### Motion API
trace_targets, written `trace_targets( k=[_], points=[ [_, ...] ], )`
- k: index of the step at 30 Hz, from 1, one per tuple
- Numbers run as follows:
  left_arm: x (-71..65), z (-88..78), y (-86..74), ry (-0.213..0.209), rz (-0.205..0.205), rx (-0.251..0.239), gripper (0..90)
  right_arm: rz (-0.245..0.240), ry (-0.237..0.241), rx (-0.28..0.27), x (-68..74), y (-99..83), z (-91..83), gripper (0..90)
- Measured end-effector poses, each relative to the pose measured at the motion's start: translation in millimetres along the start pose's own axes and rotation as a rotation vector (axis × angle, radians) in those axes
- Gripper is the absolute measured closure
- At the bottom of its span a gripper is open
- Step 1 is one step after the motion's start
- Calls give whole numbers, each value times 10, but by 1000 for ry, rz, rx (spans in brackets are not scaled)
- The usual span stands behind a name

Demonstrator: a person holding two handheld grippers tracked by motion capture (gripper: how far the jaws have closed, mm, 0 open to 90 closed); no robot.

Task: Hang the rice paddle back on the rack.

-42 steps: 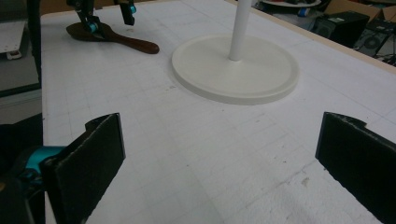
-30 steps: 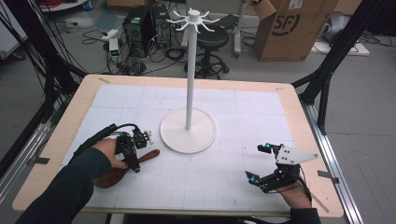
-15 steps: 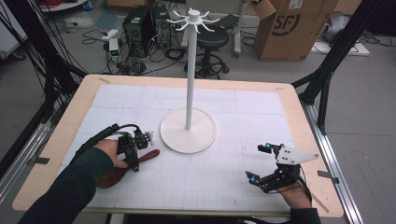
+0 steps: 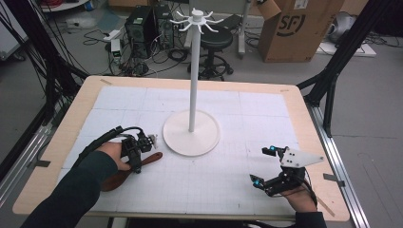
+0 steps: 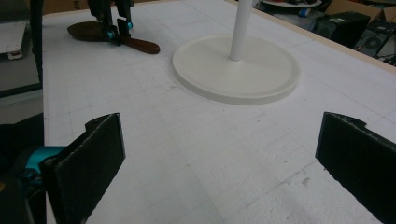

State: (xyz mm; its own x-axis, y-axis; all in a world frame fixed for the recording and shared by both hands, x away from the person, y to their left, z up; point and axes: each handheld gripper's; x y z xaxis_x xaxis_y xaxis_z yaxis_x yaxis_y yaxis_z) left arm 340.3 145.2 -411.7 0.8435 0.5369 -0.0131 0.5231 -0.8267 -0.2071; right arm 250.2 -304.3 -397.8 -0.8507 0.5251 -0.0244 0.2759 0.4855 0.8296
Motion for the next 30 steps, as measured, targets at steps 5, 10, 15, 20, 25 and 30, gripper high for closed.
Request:
trace_targets(
  k=[5, 10, 15, 20, 25, 30],
  points=[
    [5, 0, 3, -8, 6, 3, 719, 2, 2, 1, 1, -1, -2, 5],
    [14, -2, -5, -8, 13, -2, 749, 3, 3, 1, 1, -3, 1, 5],
    [19, 3, -11, -7, 16, -9, 754, 2, 5, 4, 4, -5, 4, 5],
    [19, 3, -10, -8, 19, -9, 761, 2, 5, 4, 6, -6, 3, 5],
    [14, 3, -11, -2, 24, -10, 764, 2, 4, 6, 4, -8, 3, 5],
    [-8, 1, -15, 15, 37, -13, 768, 2, 2, 5, 4, -10, 3, 5]
  ],
)
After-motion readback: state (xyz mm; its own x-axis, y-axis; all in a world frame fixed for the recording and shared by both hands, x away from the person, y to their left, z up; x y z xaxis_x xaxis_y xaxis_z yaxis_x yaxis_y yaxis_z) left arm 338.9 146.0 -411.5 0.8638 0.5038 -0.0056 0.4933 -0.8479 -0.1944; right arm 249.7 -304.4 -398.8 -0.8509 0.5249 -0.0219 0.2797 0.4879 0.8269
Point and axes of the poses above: each handheld gripper's, and its own axes: z roughly forward along the jaws, y roughly out of its top, x roughly to its left, and after that the axes turned 10 degrees about x, right-handed
